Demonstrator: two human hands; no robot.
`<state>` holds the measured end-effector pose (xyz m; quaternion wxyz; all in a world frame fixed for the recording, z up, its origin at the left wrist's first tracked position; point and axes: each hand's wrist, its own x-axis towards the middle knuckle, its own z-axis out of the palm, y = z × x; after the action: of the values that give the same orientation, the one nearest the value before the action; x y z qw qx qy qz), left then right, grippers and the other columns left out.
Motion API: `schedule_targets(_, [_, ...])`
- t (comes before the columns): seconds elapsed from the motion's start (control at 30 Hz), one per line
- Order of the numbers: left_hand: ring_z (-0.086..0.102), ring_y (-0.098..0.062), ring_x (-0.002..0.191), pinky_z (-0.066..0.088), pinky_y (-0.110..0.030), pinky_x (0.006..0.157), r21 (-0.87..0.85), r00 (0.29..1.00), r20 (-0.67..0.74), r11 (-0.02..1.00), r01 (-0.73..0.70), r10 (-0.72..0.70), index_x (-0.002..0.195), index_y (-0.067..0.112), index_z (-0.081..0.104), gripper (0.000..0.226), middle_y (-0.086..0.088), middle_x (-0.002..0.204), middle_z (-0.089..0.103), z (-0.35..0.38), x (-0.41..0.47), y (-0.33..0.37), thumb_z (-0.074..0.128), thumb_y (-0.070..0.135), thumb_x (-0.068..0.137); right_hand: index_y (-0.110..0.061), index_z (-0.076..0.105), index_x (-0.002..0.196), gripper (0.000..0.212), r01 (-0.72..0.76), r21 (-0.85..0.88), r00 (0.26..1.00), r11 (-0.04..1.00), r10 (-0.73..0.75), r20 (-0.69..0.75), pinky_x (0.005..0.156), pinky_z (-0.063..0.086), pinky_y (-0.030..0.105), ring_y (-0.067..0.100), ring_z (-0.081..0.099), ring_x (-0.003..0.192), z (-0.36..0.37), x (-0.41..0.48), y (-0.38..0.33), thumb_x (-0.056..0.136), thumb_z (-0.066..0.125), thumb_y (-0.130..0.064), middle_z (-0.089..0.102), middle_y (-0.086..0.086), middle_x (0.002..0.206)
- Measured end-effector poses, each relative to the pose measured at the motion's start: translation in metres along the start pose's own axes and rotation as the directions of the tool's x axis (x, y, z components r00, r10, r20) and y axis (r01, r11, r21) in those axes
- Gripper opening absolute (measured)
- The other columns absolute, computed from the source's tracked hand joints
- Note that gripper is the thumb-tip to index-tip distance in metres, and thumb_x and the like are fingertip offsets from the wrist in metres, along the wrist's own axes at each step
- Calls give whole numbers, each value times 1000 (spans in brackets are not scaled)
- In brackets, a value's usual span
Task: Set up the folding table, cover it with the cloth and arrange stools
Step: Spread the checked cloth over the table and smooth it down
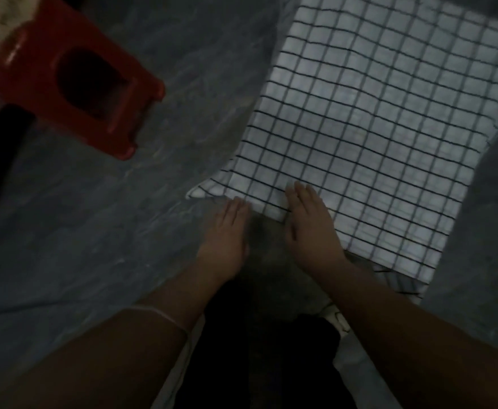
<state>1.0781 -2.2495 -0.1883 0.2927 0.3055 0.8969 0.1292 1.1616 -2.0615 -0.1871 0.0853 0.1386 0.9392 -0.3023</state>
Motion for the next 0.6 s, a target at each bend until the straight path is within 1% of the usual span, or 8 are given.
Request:
schedule_targets(0.07, [23,-31,149,12,-35,123,-107,994,-78,992,62,-70,152,3,31,66,-18,159,28,-15,0,-28,57,12,91,-7,32,154,62,55,-21,998,998,-54,13,123,19,45,31,22,150,10,23,-18,95,46,-19,31,15,160])
schedule_targets(0.13, [28,-31,147,12,-31,120,-124,987,-119,988,90,-105,150,2,34,66,-18,157,33,-25,5,-54,61,9,90,-7,36,152,60,83,-60,996,995,-81,21,122,21,48,32,26,148,20,46,-32,95,40,-23,35,15,158])
schedule_targets(0.23, [30,-32,146,6,-30,117,-30,993,-114,999,24,-28,150,3,35,68,-17,156,35,-34,26,-89,63,11,89,-9,32,153,62,78,-164,996,983,-69,55,121,22,51,30,25,148,34,77,-46,96,34,-30,34,14,159])
schedule_targets(0.3, [28,-29,148,5,-33,119,30,996,-50,997,-70,71,152,7,33,69,-13,158,32,-34,46,-103,63,15,90,-12,26,156,61,53,-245,997,968,-35,75,122,17,52,28,19,151,45,90,-49,99,33,-32,26,11,162])
schedule_targets(0.4, [38,-30,142,18,-40,118,-99,989,73,988,-117,125,151,10,36,66,-13,153,42,-28,73,-108,61,21,91,-12,22,157,62,37,-347,997,937,-14,70,123,10,53,27,14,152,62,99,-44,102,40,-35,21,10,165])
schedule_targets(0.47, [50,-30,130,30,-35,106,-176,992,97,982,-68,86,150,16,40,60,-13,142,54,-23,84,-104,61,24,94,-11,22,157,64,42,-408,998,912,-20,57,123,9,54,28,13,153,70,101,-40,101,41,-36,20,10,165])
schedule_targets(0.53, [57,-29,120,36,-31,95,-237,994,90,971,-37,59,148,20,43,55,-11,134,60,-19,91,-101,60,23,95,-10,22,157,64,40,-445,999,895,-22,47,123,8,55,28,13,153,76,102,-38,101,38,-37,20,10,165])
schedule_targets(0.6, [59,-29,116,38,-30,89,-245,994,89,969,-32,56,146,20,45,52,-12,131,62,-15,96,-99,59,22,96,-10,22,157,64,35,-459,999,888,-22,34,122,9,56,29,14,153,79,102,-38,101,37,-37,21,11,165])
